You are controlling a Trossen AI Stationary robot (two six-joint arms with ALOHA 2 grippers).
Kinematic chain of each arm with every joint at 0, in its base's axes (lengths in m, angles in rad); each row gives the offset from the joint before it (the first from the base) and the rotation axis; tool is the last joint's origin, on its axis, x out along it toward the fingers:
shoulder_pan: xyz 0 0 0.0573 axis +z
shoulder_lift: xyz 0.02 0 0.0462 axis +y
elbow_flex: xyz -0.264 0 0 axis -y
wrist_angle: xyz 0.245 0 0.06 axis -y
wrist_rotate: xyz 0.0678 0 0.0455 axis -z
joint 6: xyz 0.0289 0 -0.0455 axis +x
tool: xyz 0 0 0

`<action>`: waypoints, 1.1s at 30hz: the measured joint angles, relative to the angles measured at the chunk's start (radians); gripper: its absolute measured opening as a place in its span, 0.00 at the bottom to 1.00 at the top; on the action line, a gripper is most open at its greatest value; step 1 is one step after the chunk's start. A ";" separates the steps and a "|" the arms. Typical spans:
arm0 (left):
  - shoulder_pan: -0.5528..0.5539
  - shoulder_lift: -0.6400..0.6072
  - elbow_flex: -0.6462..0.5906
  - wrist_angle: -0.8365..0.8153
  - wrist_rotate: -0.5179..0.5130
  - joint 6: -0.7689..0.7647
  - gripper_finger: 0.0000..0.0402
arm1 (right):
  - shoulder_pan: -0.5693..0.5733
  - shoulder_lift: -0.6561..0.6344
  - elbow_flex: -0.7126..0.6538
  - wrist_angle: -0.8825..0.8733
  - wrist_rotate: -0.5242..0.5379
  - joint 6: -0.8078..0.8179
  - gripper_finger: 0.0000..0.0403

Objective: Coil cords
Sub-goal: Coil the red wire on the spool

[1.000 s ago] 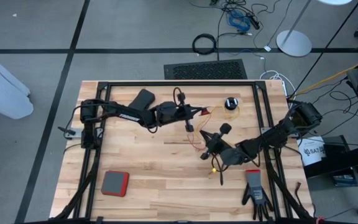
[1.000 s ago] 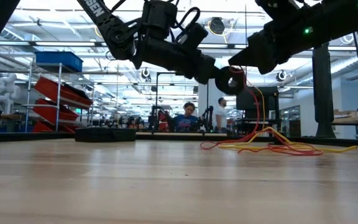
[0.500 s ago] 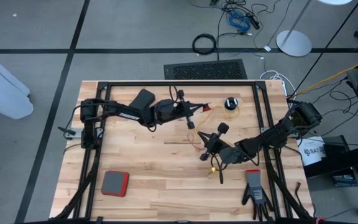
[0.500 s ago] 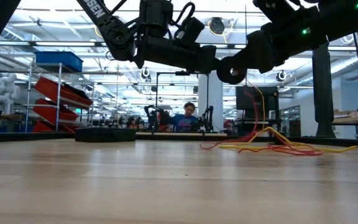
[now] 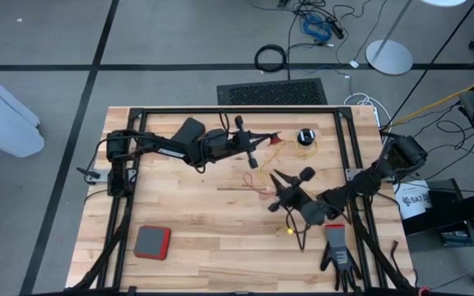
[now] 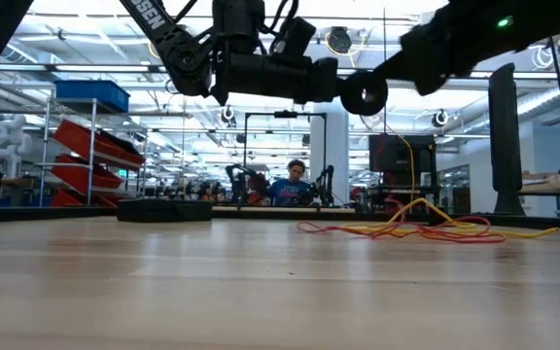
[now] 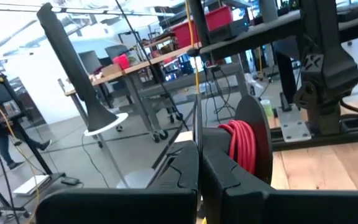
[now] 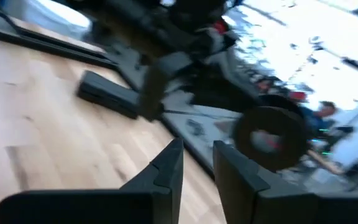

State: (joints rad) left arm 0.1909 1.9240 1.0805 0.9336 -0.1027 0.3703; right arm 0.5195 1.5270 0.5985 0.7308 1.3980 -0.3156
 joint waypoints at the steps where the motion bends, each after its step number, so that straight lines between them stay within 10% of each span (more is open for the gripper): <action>1: 0.000 0.000 0.000 -0.002 0.001 0.001 0.00 | 0.014 -0.001 0.000 0.000 0.027 -0.007 0.19; 13: -0.001 0.000 0.000 0.002 0.085 -0.078 0.00 | 0.008 -0.006 -0.153 -0.079 0.035 0.351 0.18; 23: -0.001 0.000 0.000 -0.001 0.150 -0.154 0.00 | -0.088 -0.115 -0.176 -0.140 0.012 0.071 0.18; 33: -0.001 0.000 0.000 -0.023 0.162 -0.160 0.00 | -0.158 -0.285 -0.230 -0.315 -0.138 0.156 0.18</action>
State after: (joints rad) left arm 0.1894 1.9244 1.0805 0.9107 0.0589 0.2108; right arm 0.3611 1.2423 0.3689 0.4162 1.2597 -0.1597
